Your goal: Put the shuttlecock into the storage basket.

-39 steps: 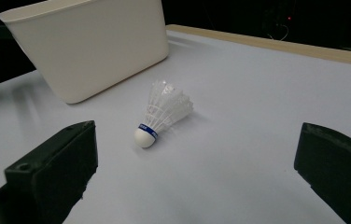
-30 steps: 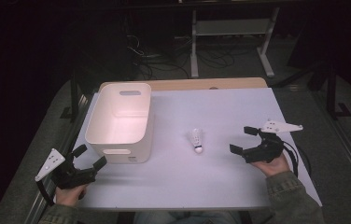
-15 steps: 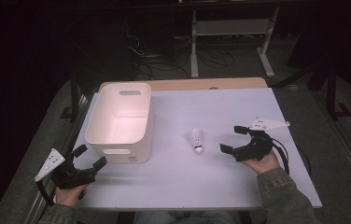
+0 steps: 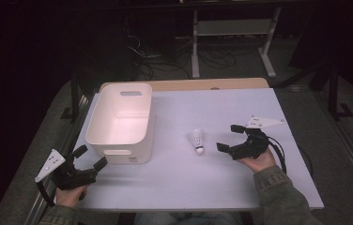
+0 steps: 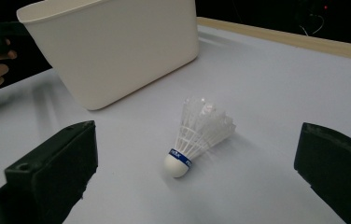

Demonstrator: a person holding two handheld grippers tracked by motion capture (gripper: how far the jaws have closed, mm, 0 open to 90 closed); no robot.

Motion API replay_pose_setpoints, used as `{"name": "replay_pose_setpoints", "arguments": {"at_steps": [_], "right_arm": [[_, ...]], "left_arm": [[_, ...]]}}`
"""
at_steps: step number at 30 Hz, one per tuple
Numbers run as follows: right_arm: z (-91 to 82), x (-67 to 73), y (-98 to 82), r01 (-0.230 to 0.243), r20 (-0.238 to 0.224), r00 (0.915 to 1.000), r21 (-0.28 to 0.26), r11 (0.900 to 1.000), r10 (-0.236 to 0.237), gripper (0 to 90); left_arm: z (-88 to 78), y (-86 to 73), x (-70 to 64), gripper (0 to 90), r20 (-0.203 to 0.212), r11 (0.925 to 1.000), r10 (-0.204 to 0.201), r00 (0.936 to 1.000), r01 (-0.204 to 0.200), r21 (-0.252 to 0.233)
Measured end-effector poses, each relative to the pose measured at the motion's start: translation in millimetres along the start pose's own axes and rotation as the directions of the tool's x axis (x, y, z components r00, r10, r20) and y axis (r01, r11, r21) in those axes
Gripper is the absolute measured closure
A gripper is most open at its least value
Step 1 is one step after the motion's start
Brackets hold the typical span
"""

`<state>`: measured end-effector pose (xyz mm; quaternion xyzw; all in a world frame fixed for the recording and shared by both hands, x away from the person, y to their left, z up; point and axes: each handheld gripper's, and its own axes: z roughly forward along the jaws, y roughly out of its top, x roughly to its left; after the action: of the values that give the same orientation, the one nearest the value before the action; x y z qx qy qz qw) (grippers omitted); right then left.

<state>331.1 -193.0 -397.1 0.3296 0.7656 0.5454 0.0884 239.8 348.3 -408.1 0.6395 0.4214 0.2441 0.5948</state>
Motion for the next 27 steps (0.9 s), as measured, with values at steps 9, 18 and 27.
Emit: {"name": "replay_pose_setpoints", "arguments": {"at_steps": [9, 18, 27], "right_arm": [[12.5, -1.6, 6.3, -0.010, -0.016, 0.9998, -0.003, 1.000, 0.010, 0.0], [33.8, -15.2, 14.3, -0.043, 0.006, 0.9991, 0.041, 0.998, 0.043, 0.0], [46.0, -26.2, 21.1, -0.056, 0.027, 0.9982, 0.073, 0.996, 0.054, 0.0]], "left_arm": [[0.0, 0.0, 0.1, 0.0, -0.001, 1.0000, 0.000, 1.0000, 0.000, -0.003], [0.2, 0.0, 0.3, 0.0, 0.002, 1.0000, -0.001, 1.0000, 0.001, -0.006], [-0.2, 0.1, 0.7, 0.0, 0.001, 1.0000, 0.003, 1.0000, -0.003, -0.002]]}}
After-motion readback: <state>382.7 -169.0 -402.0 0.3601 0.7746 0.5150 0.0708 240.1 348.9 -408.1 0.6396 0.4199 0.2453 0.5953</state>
